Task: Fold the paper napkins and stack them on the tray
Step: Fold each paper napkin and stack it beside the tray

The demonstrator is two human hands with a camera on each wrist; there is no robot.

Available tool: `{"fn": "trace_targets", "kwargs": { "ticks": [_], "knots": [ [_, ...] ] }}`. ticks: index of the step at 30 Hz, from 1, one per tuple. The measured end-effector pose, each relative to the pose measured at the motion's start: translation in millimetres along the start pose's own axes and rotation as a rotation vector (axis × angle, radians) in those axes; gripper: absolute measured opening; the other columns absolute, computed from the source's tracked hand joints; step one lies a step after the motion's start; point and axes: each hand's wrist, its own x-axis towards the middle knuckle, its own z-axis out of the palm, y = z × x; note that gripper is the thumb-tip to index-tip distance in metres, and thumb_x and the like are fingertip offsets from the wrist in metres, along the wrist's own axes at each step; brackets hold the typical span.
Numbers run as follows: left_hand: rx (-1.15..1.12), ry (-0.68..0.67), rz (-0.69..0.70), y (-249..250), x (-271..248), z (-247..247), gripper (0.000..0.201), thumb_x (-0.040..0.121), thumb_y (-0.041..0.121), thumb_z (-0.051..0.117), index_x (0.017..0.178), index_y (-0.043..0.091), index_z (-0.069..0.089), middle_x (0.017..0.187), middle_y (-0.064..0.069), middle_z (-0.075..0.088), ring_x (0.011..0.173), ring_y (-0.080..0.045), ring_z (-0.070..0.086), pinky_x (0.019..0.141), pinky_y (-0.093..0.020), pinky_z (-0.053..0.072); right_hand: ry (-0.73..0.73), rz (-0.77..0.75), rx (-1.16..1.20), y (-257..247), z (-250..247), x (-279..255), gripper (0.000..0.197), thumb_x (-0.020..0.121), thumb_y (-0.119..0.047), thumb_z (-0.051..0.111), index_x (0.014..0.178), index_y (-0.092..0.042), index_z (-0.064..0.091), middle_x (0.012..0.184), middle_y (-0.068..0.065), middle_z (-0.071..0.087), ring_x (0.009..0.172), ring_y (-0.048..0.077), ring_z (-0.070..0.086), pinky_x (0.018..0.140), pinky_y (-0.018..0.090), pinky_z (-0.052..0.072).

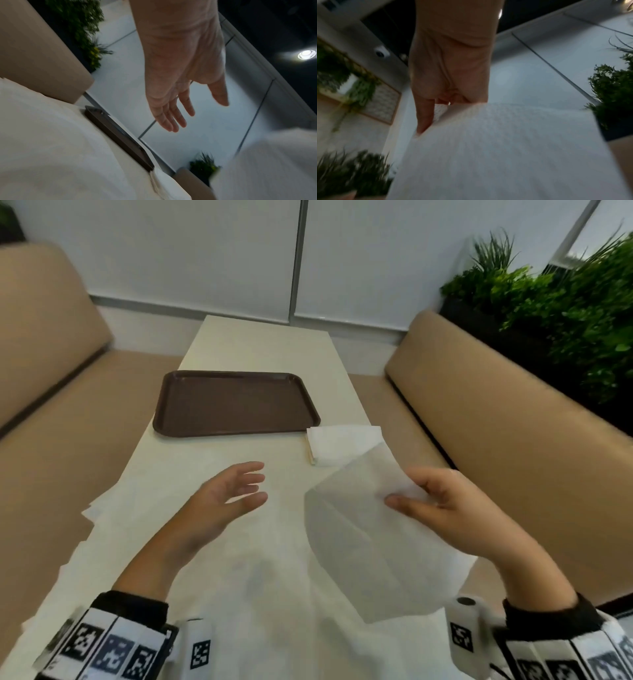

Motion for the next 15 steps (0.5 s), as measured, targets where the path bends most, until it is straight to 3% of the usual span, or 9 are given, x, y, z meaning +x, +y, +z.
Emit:
{"fn": "trace_targets", "kwargs": {
  "ticks": [2, 5, 7, 9, 11, 13, 15],
  "knots": [
    [-0.108, -0.150, 0.014, 4.6, 3.5, 15.2, 0.067, 0.066, 0.052, 0.078, 0.125, 0.048, 0.047, 0.121, 0.019, 0.062, 0.111, 0.005, 0.057, 0.103, -0.029, 0.040, 0.035, -0.044, 0.166, -21.2, -16.8, -3.0, 0.016, 0.088, -0.018, 0.061, 0.101, -0.014, 0.070, 0.093, 0.003, 0.075, 0.083, 0.021, 0.072, 0.074, 0.038, 0.059],
    [-0.398, -0.346, 0.045, 7.9, 6.1, 32.5, 0.098, 0.051, 0.057, 0.084, 0.136, 0.028, 0.044, 0.130, 0.001, 0.061, 0.121, -0.015, 0.057, 0.104, -0.035, 0.044, 0.150, -0.085, 0.363, -35.2, -27.8, -0.9, 0.020, 0.087, -0.014, 0.060, 0.105, -0.010, 0.068, 0.098, 0.007, 0.074, 0.087, 0.024, 0.072, 0.074, 0.035, 0.060],
    [-0.523, -0.398, 0.059, 15.8, 2.8, 38.6, 0.092, 0.048, 0.053, 0.087, 0.128, 0.020, 0.057, 0.127, -0.006, 0.063, 0.118, -0.024, 0.060, 0.095, -0.038, 0.051, 0.268, -0.098, 0.405, -35.1, -27.4, 4.7, 0.019, 0.087, -0.015, 0.062, 0.104, -0.013, 0.069, 0.098, 0.006, 0.074, 0.088, 0.025, 0.072, 0.075, 0.036, 0.059],
    [-0.560, -0.375, 0.049, 26.8, -0.4, 39.9, 0.074, 0.039, 0.046, 0.092, 0.106, 0.022, 0.073, 0.116, -0.006, 0.069, 0.105, -0.023, 0.067, 0.080, -0.032, 0.057, 0.370, -0.082, 0.450, -31.8, -22.7, 10.0, 0.020, 0.085, -0.018, 0.063, 0.104, -0.015, 0.069, 0.099, 0.005, 0.074, 0.089, 0.025, 0.072, 0.078, 0.040, 0.059],
    [-0.505, -0.351, 0.060, 36.3, -1.5, 36.6, 0.067, 0.038, 0.044, 0.093, 0.099, 0.022, 0.075, 0.112, -0.007, 0.071, 0.101, -0.023, 0.068, 0.074, -0.028, 0.057, 0.444, -0.061, 0.509, -26.1, -16.0, 12.6, 0.019, 0.085, -0.018, 0.066, 0.103, -0.015, 0.069, 0.100, 0.006, 0.074, 0.091, 0.026, 0.071, 0.081, 0.044, 0.058],
    [-0.471, -0.320, 0.081, 44.1, -0.1, 30.0, 0.065, 0.040, 0.046, 0.092, 0.097, 0.020, 0.075, 0.111, -0.007, 0.071, 0.099, -0.023, 0.069, 0.073, -0.027, 0.057, 0.443, -0.028, 0.598, -18.2, -9.3, 11.8, 0.023, 0.080, -0.018, 0.068, 0.103, -0.015, 0.069, 0.100, 0.006, 0.074, 0.092, 0.028, 0.071, 0.080, 0.043, 0.058],
    [-0.462, -0.263, 0.099, 49.9, 1.0, 22.3, 0.065, 0.039, 0.048, 0.091, 0.096, 0.019, 0.076, 0.108, -0.008, 0.072, 0.096, -0.024, 0.070, 0.071, -0.027, 0.057, 0.350, 0.012, 0.676, -9.4, -2.3, 9.0, 0.035, 0.072, -0.018, 0.072, 0.106, -0.015, 0.066, 0.103, 0.007, 0.073, 0.093, 0.029, 0.071, 0.077, 0.039, 0.059]
  ]
}}
